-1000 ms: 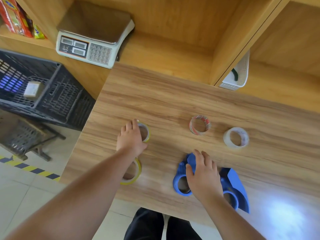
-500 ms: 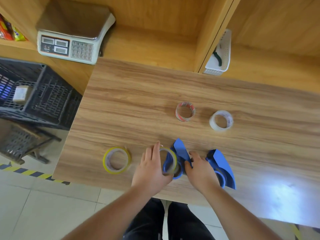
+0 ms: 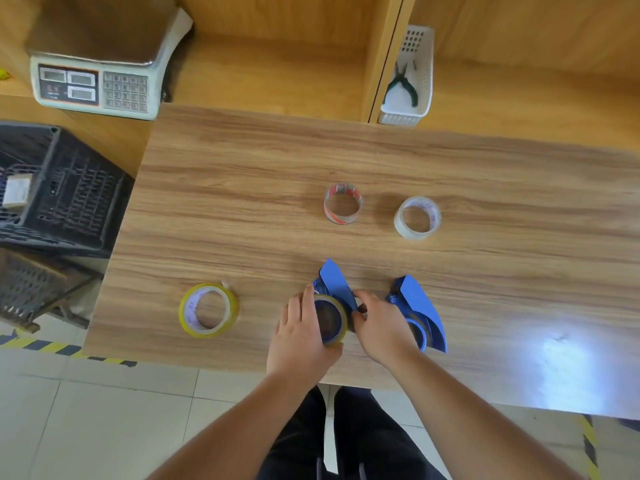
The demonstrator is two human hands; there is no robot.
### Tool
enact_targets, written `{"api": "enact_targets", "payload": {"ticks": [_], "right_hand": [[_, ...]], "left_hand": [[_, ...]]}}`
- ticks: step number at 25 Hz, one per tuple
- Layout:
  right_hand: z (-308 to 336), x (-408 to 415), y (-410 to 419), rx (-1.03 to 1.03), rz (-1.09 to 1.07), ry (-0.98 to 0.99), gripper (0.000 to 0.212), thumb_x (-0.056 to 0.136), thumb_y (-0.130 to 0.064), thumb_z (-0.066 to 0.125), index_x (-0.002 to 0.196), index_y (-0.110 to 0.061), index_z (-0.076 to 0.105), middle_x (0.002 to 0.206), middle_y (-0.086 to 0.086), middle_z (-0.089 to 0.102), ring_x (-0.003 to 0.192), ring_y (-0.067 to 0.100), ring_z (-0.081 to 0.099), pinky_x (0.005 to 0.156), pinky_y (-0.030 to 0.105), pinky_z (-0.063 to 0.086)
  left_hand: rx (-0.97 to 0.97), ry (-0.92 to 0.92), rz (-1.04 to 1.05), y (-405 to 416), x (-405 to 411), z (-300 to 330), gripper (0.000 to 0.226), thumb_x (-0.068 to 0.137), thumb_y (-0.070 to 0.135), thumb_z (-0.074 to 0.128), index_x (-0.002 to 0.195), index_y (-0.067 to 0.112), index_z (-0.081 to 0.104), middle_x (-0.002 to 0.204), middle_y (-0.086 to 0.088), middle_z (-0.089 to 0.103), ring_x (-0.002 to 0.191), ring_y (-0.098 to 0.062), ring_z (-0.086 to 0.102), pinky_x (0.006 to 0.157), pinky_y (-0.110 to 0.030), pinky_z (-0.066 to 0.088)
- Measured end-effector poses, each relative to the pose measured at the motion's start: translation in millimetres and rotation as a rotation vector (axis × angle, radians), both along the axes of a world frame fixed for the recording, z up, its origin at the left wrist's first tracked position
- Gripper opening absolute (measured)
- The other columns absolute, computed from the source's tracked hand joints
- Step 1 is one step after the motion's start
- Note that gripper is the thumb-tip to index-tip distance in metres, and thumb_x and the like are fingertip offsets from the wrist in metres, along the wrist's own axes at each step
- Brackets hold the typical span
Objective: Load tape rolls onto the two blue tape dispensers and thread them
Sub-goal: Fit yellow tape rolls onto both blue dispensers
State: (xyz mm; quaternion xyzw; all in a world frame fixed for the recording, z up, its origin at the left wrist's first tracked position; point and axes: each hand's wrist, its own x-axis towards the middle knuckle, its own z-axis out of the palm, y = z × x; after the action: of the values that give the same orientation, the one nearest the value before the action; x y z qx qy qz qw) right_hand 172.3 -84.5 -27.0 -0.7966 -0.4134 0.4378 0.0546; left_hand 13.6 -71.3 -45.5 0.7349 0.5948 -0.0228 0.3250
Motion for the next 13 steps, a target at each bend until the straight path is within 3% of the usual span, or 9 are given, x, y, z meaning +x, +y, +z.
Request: {"api": "enact_targets", "payload": {"ticks": [10,13], "right_hand": [[-5,1,1,0.017,0.041,-0.008,0.045,0.101,-0.024,0.048,0.145,-0.027,0.048,0.109,-0.002,0.07,0.088,0.018,0.068,0.078,0.043,0.062],[-1,-3,4,0.023,0.107,-0.065,0.044,0.101,-0.027,0.047,0.145,-0.023,0.046,0.12,0.003,0.067,0.102,0.023,0.066,0.08,0.042,0.059]], "left_hand": [[0.013,0.052,0.063,-7,8,-23,0.12,0.073,0.053,0.08,0.158,0.024,0.0,0.147,0.001,0.036,0.136,-0.02,0.041,0.11,-0.037,0.044],[0.037,0.014,0.066,-7,-5,-19,0.118,0.073,0.066,0.071,0.16,0.028,0.001,0.152,0.002,0.033,0.138,-0.019,0.039,0.111,-0.038,0.04]]}}
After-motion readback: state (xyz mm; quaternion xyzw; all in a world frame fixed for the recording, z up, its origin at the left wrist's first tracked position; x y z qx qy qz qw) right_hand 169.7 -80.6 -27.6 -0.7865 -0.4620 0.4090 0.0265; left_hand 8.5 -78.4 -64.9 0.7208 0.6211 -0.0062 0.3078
